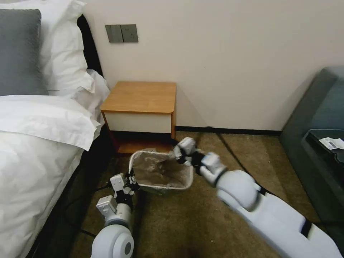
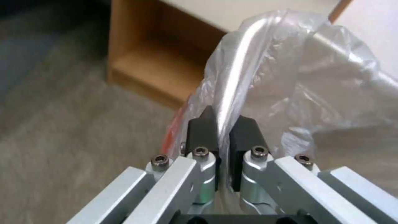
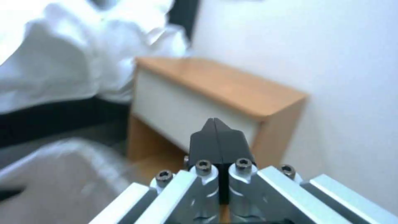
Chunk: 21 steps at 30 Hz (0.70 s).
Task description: Pick up the garbage bag from the table and place it over the trash can.
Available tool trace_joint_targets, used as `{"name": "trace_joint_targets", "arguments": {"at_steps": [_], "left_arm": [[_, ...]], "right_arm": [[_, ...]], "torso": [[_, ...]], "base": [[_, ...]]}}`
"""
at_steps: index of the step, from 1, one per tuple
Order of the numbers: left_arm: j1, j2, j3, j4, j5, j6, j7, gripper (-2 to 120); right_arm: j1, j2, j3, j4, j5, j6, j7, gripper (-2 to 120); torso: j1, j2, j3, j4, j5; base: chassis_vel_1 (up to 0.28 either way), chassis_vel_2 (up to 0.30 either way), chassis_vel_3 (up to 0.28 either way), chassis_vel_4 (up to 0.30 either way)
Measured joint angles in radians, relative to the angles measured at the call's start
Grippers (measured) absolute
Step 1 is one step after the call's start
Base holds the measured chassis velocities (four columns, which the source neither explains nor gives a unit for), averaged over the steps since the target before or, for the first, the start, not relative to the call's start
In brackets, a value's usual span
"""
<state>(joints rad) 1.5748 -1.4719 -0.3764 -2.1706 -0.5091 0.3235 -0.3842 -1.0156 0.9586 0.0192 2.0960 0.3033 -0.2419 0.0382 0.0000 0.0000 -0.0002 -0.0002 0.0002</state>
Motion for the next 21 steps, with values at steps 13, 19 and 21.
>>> {"name": "trace_joint_targets", "arguments": {"at_steps": [13, 19, 21], "left_arm": [[0.006, 0.001, 0.006, 0.003, -0.086, 0.094, -0.028, 3], [0.013, -0.005, 0.006, 0.021, -0.110, 0.108, -0.028, 3], [0.014, -0.006, 0.006, 0.027, -0.109, 0.111, -0.027, 3]], "right_arm": [[-0.170, 0.048, 0.097, 0.064, -0.033, 0.113, -0.013, 37], [-0.166, 0.067, 0.088, 0.049, -0.045, 0.128, -0.030, 58], [-0.164, 0.075, 0.089, 0.046, -0.046, 0.128, -0.031, 61]], "torso": [[0.000, 0.000, 0.000, 0.0003, -0.0002], [0.000, 0.000, 0.000, 0.0003, -0.0003], [0.000, 0.000, 0.000, 0.0003, -0.0003]], "base": [[0.000, 0.000, 0.000, 0.000], [0.000, 0.000, 0.000, 0.000], [0.000, 0.000, 0.000, 0.000]]}}
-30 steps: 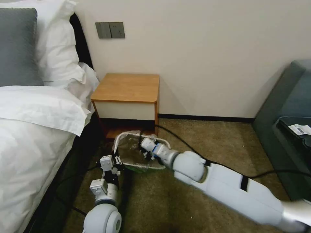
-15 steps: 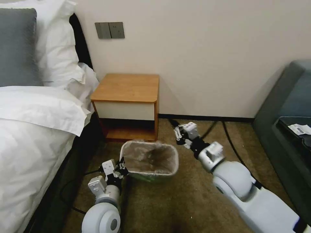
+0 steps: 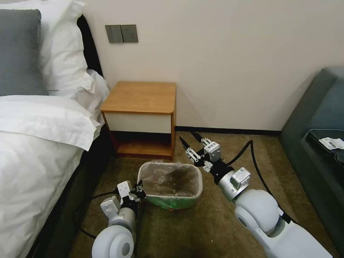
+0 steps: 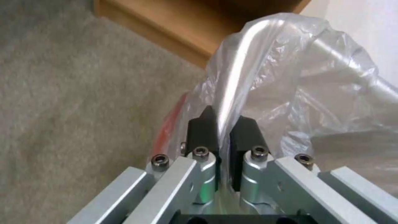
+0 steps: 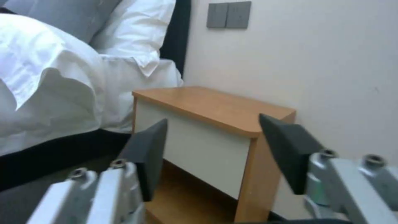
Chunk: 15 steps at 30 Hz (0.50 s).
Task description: Pick up the garbage bag from the table and place it over the trash can.
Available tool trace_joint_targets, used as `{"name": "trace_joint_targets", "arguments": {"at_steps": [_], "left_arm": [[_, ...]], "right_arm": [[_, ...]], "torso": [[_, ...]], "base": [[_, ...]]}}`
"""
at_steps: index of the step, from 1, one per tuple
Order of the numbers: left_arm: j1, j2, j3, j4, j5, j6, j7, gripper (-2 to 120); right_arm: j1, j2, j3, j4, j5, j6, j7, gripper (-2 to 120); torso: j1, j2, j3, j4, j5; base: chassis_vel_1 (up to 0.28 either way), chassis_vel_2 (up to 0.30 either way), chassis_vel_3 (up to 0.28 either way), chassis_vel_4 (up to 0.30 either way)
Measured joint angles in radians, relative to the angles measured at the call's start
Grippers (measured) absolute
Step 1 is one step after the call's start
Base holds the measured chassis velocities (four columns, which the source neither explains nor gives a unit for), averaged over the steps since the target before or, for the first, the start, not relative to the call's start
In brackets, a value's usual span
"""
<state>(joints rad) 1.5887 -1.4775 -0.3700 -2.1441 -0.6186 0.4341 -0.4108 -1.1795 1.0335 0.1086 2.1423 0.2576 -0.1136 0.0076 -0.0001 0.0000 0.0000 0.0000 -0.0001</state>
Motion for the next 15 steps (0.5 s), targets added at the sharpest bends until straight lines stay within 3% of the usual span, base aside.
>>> {"name": "trace_joint_targets", "arguments": {"at_steps": [1, 9, 15], "left_arm": [[0.000, -0.001, 0.000, 0.009, 0.001, 0.002, 0.003, 3], [-0.007, 0.001, 0.004, 0.059, 0.010, 0.000, 0.026, 3], [-0.009, -0.002, 0.003, 0.075, 0.011, -0.008, 0.038, 3]], "right_arm": [[0.004, 0.007, 0.004, -0.004, 0.000, 0.002, 0.001, 69], [-0.019, 0.017, -0.008, -0.010, -0.016, 0.031, -0.015, 100], [-0.022, 0.024, -0.019, -0.018, -0.030, 0.039, -0.026, 100]], "torso": [[0.000, 0.000, 0.000, 0.0000, 0.0001], [0.000, 0.000, 0.000, 0.0000, 0.0000], [0.000, 0.000, 0.000, 0.0000, 0.0001]], "base": [[0.000, 0.000, 0.000, 0.000], [0.000, 0.000, 0.000, 0.000], [0.000, 0.000, 0.000, 0.000]]}}
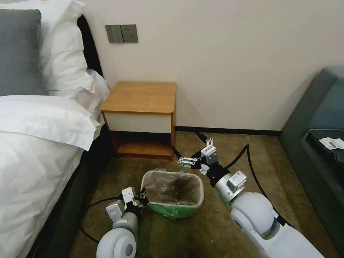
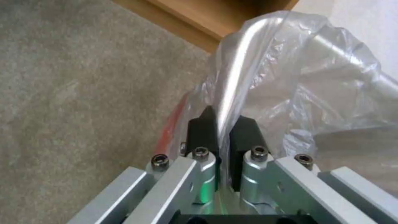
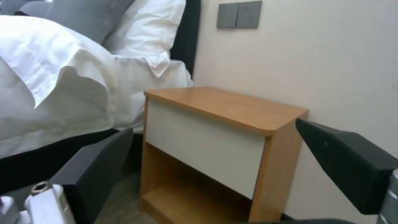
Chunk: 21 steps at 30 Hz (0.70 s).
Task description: Pick up the garbage bag from the table and place it over the trash can.
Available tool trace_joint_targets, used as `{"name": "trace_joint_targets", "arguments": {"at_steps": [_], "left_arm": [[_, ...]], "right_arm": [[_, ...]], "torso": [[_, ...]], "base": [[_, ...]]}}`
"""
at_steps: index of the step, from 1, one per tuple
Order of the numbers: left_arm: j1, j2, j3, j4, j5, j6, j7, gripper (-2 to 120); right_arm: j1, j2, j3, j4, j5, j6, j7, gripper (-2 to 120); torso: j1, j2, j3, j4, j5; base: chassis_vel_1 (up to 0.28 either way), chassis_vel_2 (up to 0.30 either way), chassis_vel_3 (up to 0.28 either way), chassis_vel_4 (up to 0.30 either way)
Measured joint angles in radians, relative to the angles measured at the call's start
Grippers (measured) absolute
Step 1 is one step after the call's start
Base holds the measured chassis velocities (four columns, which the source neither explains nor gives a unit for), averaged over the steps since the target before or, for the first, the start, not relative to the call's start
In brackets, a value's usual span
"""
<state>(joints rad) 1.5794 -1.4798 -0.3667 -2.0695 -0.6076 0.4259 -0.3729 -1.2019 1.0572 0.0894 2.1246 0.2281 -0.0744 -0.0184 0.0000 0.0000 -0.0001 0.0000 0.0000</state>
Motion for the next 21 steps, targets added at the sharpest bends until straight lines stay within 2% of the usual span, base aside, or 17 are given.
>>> {"name": "trace_joint_targets", "arguments": {"at_steps": [8, 11, 13, 16, 17, 21], "left_arm": [[-0.003, 0.000, -0.001, 0.010, 0.002, -0.009, 0.013, 5], [-0.001, 0.002, -0.001, 0.008, 0.012, -0.014, 0.022, 19], [0.001, 0.002, 0.000, 0.003, 0.014, -0.015, 0.023, 23], [0.009, 0.003, 0.000, -0.017, 0.023, -0.017, 0.027, 36], [0.009, 0.003, 0.000, -0.017, 0.023, -0.017, 0.027, 36], [0.022, 0.005, -0.003, -0.045, 0.029, -0.018, 0.031, 56]], "right_arm": [[0.000, 0.006, 0.000, -0.003, -0.003, 0.004, -0.002, 100], [0.001, 0.004, 0.002, -0.003, -0.003, 0.004, -0.003, 100], [0.002, 0.005, 0.002, -0.003, -0.003, 0.004, -0.004, 100], [0.003, 0.009, 0.001, -0.005, -0.003, 0.004, -0.006, 100], [0.003, 0.009, 0.001, -0.005, -0.003, 0.004, -0.006, 100], [0.012, 0.013, -0.002, -0.012, -0.003, 0.004, -0.007, 100]], "torso": [[0.000, 0.000, 0.000, 0.0000, 0.0000], [0.000, 0.000, 0.000, -0.0001, -0.0001], [0.000, 0.000, 0.000, -0.0001, -0.0001], [0.000, 0.000, 0.000, -0.0001, -0.0001], [0.000, 0.000, 0.000, -0.0001, -0.0001], [0.000, 0.000, 0.000, -0.0001, -0.0001]], "base": [[0.000, 0.000, 0.000, 0.000], [0.000, 0.000, 0.000, 0.000], [0.000, 0.000, 0.000, 0.000], [0.000, 0.000, 0.000, 0.000], [0.000, 0.000, 0.000, 0.000], [0.000, 0.000, 0.000, 0.000]]}}
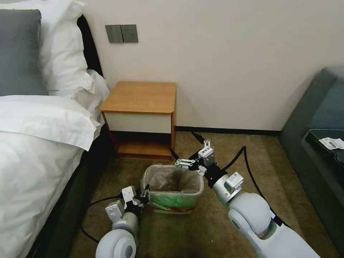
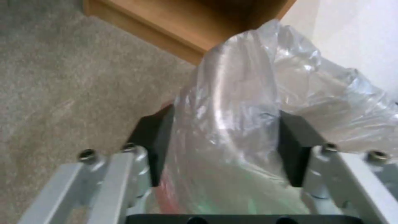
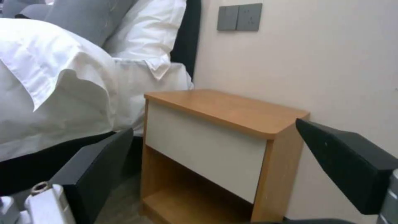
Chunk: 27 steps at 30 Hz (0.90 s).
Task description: Pick up the garbage bag from the table and place it over the trash can.
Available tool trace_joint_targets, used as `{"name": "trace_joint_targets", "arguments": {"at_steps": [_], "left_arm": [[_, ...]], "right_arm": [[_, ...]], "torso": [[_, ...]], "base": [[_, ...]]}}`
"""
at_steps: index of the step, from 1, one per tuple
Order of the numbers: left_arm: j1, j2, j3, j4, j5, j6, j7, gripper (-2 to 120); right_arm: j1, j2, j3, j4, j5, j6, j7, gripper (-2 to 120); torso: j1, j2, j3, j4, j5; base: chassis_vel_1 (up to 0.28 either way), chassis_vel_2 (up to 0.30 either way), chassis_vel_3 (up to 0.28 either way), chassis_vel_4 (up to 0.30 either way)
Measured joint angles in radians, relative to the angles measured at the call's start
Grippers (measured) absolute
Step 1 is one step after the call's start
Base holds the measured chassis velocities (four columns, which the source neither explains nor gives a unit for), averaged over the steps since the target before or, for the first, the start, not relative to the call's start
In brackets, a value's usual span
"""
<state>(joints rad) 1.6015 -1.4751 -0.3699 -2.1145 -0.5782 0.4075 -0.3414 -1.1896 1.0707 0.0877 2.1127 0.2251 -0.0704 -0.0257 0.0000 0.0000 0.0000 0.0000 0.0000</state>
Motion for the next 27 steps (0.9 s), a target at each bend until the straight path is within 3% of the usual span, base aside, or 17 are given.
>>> {"name": "trace_joint_targets", "arguments": {"at_steps": [12, 21, 27], "left_arm": [[0.006, 0.000, -0.004, -0.004, 0.015, -0.013, 0.008, 97], [0.012, 0.014, -0.017, 0.018, 0.022, -0.039, 0.039, 100], [0.027, 0.026, -0.021, -0.008, 0.020, -0.046, 0.057, 100]], "right_arm": [[0.012, 0.002, -0.003, -0.005, 0.003, -0.002, -0.002, 100], [0.012, 0.002, -0.002, -0.003, 0.003, -0.004, -0.003, 100], [0.007, 0.001, -0.001, -0.004, 0.003, -0.004, -0.005, 100]], "torso": [[0.000, 0.000, 0.000, 0.0000, 0.0000], [0.000, 0.000, 0.000, 0.0000, 0.0000], [0.000, 0.000, 0.000, 0.0000, 0.0001]], "base": [[0.000, 0.000, 0.000, 0.000], [0.000, 0.000, 0.000, 0.000], [0.000, 0.000, 0.000, 0.000]]}}
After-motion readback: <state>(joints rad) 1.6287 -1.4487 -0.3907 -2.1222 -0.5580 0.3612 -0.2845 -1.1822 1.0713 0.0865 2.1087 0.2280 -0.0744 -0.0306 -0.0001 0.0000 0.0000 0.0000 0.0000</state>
